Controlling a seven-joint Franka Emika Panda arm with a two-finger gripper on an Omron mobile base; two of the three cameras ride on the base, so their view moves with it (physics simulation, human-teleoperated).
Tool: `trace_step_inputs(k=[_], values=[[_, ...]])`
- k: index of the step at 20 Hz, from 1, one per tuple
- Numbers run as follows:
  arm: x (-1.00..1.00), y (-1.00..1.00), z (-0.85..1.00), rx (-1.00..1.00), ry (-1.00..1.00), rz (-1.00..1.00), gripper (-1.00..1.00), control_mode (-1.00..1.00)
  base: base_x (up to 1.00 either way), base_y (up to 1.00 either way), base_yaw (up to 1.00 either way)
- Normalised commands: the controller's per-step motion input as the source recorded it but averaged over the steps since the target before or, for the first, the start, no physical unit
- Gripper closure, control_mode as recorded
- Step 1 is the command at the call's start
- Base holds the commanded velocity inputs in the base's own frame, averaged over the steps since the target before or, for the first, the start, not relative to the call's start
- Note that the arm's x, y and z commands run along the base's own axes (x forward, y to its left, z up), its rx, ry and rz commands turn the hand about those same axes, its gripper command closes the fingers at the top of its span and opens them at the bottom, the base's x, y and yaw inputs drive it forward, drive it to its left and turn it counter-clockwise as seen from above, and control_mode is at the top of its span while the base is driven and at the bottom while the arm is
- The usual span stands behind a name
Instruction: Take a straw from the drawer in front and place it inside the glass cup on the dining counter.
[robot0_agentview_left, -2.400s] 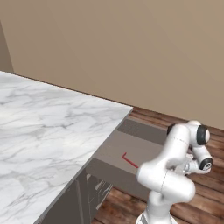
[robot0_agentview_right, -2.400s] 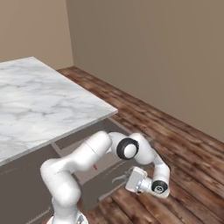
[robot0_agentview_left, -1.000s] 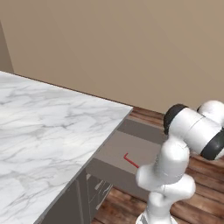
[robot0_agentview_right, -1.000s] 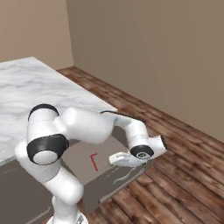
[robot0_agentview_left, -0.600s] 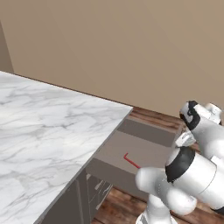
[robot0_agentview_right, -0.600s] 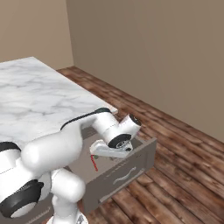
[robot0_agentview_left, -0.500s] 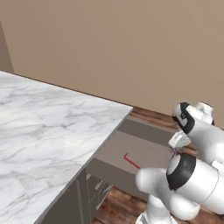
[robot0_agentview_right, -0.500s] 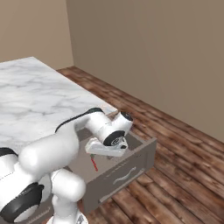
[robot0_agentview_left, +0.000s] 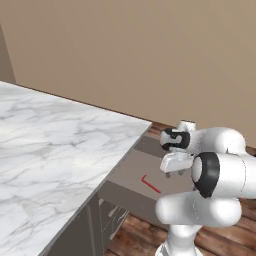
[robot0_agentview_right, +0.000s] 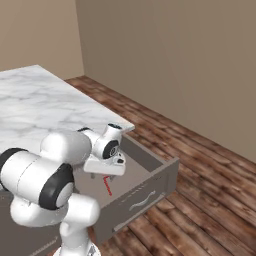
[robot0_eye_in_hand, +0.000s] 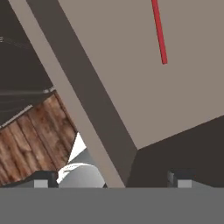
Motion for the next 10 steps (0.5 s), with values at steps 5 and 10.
trace_step_inputs(k=[5, 10], values=[[0.63, 0.24, -0.47, -0.2, 0.0, 0.0, -1.0, -1.0, 0.0, 0.0, 0.0], [0.46, 0.11, -0.68, -0.11, 0.0, 0.0, -1.0, -1.0, 0.0, 0.0, 0.0]])
